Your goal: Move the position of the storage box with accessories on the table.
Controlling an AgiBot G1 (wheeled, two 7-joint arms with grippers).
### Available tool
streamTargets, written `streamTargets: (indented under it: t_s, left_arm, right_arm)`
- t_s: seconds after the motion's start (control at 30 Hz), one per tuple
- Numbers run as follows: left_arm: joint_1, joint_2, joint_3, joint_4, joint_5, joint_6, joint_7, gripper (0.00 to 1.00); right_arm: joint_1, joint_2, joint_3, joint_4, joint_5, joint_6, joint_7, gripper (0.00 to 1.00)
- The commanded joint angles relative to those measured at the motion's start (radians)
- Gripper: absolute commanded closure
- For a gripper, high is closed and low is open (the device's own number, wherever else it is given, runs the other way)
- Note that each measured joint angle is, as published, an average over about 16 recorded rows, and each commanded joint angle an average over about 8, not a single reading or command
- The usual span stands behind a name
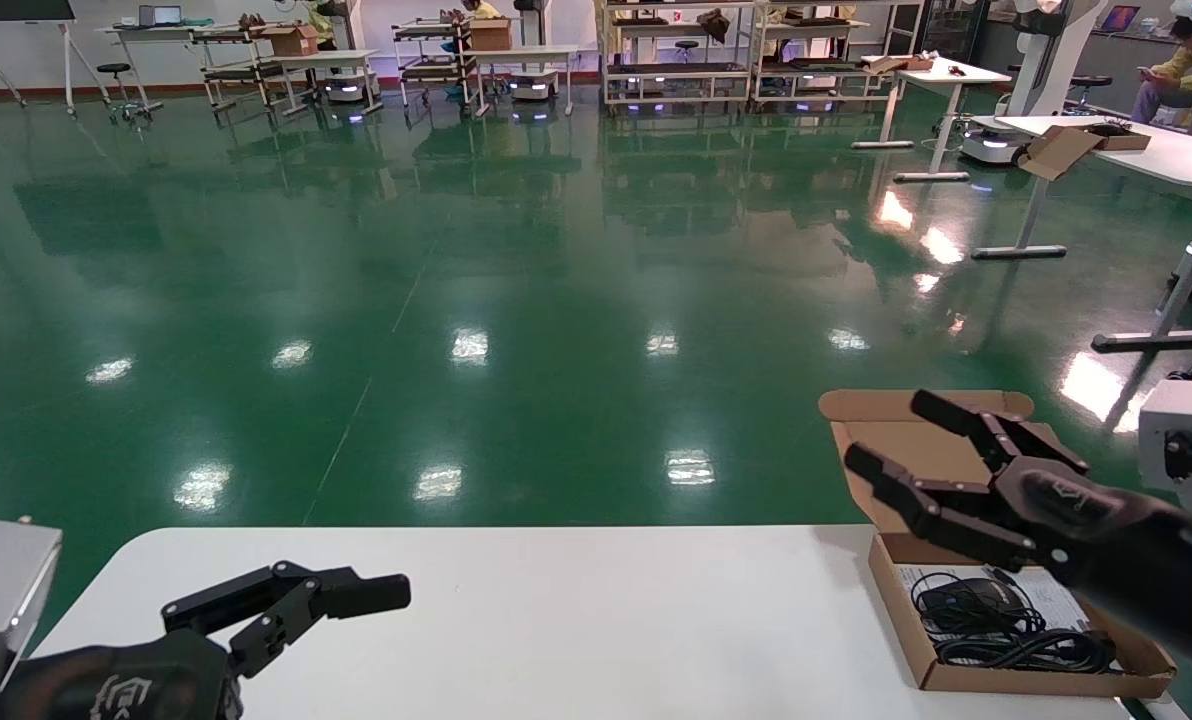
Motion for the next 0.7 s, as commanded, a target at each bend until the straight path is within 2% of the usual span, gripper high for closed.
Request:
streamTargets:
  t_s: [0.03,0.7]
  left_arm:
    - [0.0,0.0,0.0,0.0,0.0,0.0,0.0,0.0]
    - [0.0,0.0,0.0,0.0,0.0,0.0,0.0,0.0]
  right_arm:
    - [-0.009,0.009,0.015,0.042,-0.019,-0.022,0.025,0.0]
    - [-0.094,0.101,0.168,0.451,-0.201,-0.238,0.277,0.0]
